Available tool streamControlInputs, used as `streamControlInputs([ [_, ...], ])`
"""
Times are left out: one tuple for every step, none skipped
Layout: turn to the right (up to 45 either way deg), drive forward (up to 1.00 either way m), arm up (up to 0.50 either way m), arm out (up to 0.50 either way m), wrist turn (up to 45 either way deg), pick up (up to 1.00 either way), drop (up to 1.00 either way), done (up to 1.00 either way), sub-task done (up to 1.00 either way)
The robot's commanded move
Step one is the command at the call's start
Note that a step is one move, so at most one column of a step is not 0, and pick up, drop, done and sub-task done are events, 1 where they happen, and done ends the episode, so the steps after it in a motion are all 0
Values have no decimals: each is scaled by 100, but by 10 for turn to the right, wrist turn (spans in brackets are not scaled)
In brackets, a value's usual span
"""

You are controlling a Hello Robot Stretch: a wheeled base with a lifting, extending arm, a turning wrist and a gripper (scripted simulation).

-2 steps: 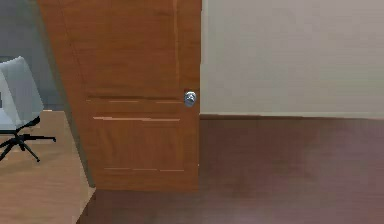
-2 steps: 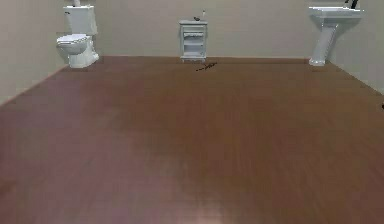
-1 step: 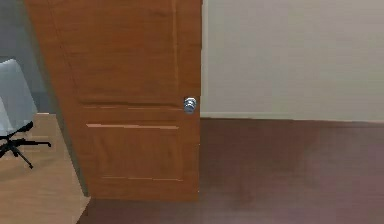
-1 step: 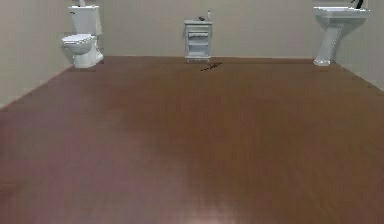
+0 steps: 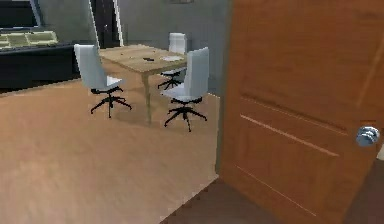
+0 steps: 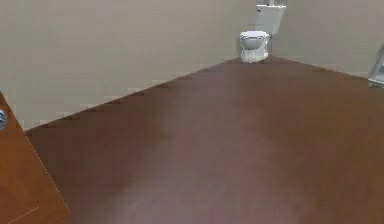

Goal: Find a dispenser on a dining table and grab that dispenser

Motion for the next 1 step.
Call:
streamControlInputs([
  [-420,0,0,0,0,0,0,0,0],
])
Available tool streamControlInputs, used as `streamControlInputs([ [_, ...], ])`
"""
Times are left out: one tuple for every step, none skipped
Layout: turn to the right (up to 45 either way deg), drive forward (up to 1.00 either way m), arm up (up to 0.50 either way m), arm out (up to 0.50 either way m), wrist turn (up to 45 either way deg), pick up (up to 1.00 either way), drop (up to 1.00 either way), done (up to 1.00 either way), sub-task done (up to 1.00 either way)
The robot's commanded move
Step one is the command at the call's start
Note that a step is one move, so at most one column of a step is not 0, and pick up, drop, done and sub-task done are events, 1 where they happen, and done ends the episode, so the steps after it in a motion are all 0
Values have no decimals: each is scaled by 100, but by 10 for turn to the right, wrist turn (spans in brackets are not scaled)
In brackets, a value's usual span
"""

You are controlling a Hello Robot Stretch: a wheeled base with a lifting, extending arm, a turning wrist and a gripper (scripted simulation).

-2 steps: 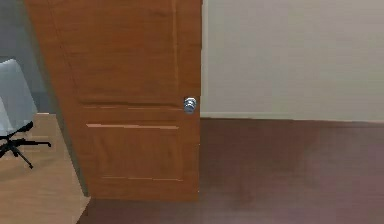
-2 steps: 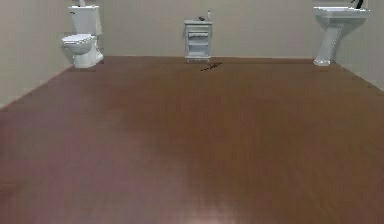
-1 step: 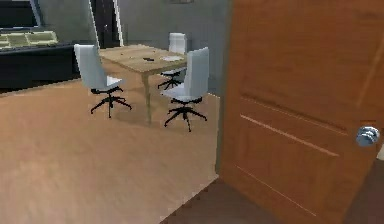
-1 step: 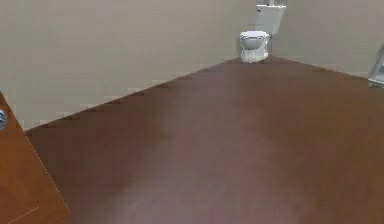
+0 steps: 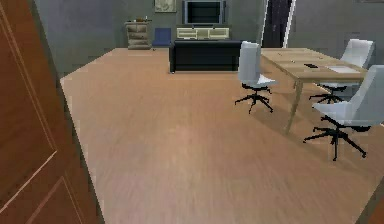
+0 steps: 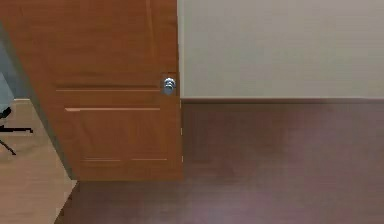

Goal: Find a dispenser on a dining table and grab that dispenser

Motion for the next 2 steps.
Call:
streamControlInputs([
  [0,100,0,0,0,0,0,0,0],
  [0,5,0,0,0,0,0,0,0],
])
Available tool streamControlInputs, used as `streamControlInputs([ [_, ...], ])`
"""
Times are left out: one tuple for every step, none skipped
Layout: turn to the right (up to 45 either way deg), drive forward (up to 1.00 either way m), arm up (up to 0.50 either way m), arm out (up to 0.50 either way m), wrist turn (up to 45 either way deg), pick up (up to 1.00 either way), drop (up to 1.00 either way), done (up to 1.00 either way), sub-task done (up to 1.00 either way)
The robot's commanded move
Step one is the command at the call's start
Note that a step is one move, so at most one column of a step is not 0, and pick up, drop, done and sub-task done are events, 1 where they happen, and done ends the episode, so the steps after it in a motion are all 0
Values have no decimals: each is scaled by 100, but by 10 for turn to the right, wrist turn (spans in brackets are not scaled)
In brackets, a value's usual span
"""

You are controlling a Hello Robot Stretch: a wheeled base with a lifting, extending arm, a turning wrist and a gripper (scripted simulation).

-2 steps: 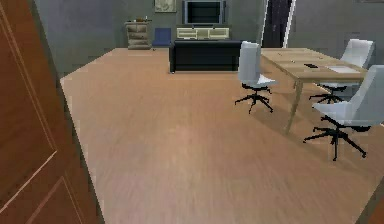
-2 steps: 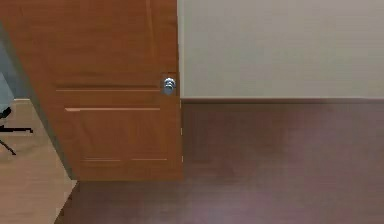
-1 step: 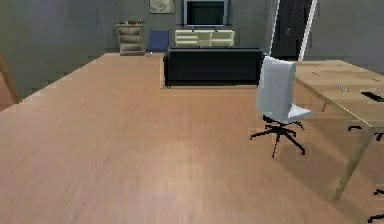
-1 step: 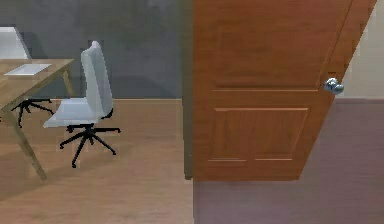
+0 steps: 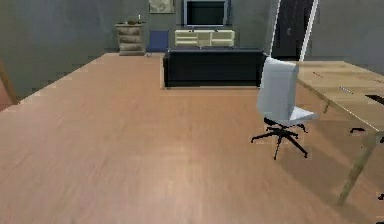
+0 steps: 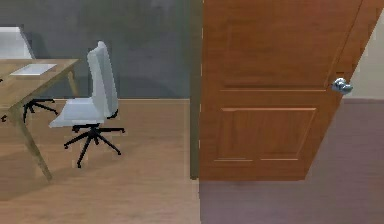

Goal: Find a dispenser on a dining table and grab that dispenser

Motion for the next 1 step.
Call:
streamControlInputs([
  [0,20,0,0,0,0,0,0,0],
])
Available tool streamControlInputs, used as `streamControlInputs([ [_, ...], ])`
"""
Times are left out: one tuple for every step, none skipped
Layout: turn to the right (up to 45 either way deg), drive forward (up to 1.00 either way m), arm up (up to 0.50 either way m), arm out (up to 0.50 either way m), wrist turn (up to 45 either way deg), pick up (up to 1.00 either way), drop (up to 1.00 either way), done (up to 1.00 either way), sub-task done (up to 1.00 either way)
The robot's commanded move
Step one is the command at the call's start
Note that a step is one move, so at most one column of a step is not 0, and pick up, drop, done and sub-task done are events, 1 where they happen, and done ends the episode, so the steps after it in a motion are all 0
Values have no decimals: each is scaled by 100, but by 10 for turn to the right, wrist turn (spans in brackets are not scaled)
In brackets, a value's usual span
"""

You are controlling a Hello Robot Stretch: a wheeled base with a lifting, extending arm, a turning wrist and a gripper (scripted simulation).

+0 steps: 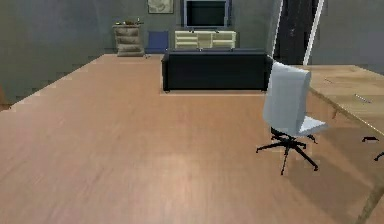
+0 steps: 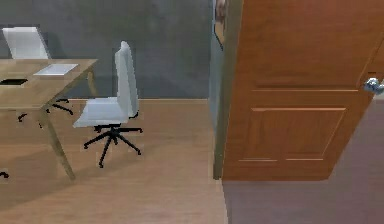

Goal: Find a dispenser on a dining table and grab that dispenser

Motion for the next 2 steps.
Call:
streamControlInputs([
  [-450,0,0,0,0,0,0,0,0],
  [0,100,0,0,0,0,0,0,0],
])
